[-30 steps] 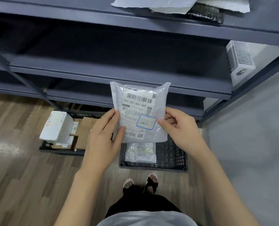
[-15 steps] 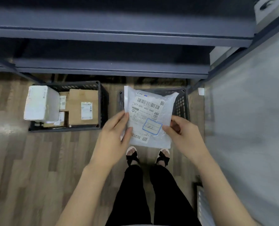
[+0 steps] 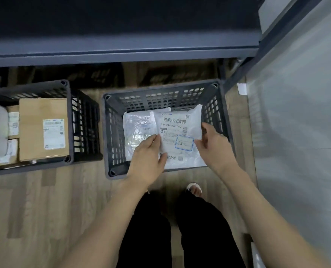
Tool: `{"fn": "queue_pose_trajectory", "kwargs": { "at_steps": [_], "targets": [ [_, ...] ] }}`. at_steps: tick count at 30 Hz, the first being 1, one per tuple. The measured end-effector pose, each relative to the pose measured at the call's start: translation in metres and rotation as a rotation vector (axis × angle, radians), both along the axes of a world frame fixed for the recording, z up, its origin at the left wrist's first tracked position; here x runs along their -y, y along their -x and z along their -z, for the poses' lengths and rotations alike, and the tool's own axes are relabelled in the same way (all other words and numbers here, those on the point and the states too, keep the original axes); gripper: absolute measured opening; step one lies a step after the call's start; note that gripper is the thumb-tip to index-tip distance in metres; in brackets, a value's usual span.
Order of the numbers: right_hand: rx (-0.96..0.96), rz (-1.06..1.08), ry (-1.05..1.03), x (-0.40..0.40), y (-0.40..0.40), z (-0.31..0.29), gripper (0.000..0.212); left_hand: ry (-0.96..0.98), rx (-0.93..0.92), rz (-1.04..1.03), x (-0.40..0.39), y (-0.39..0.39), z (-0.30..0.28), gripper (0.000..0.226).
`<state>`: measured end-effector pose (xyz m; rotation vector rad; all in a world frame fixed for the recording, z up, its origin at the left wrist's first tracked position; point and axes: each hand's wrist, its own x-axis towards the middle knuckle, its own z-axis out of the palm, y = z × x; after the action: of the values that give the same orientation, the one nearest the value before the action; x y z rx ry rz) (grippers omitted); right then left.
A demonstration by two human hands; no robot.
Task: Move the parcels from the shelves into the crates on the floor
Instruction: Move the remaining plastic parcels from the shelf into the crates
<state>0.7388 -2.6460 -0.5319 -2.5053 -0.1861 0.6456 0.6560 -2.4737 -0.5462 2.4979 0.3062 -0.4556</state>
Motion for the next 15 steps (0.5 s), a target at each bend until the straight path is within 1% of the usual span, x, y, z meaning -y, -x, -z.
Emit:
{"fn": "queue_pose_trajectory", "kwargs": {
  "at_steps": [2, 6, 9, 12, 13, 15],
  "targets": [
    [0.092, -0.029, 0.056, 0.002, -0.011, 0.047, 0.048, -0.068, -0.034, 0.069, 0.010, -0.021, 0.049, 0.062],
    [0.156, -0.014, 0.112, 0.004, -0.036, 0.141, 0.047, -0.194, -0.071, 0.160, 0.024, -0.068, 0.137, 0.088],
    [0.138, 0.024, 0.124, 0.005, -0.057, 0.206, 0.047, -0.244, -0.046, 0.230, 0.026, -0.098, 0.193, 0.092],
    [0.105, 0.017, 0.164, 0.005, -0.077, 0.260, 0.046, -0.270, -0.060, 0.282, 0.025, -0.118, 0.246, 0.093],
    [0.078, -0.009, 0.200, 0.004, -0.083, 0.274, 0.044, -0.253, -0.068, 0.291, 0.026, -0.122, 0.262, 0.095],
    [-0.005, -0.148, 0.322, 0.002, -0.098, 0.295, 0.036, -0.201, -0.097, 0.318, 0.028, -0.128, 0.292, 0.101]
  ]
}}
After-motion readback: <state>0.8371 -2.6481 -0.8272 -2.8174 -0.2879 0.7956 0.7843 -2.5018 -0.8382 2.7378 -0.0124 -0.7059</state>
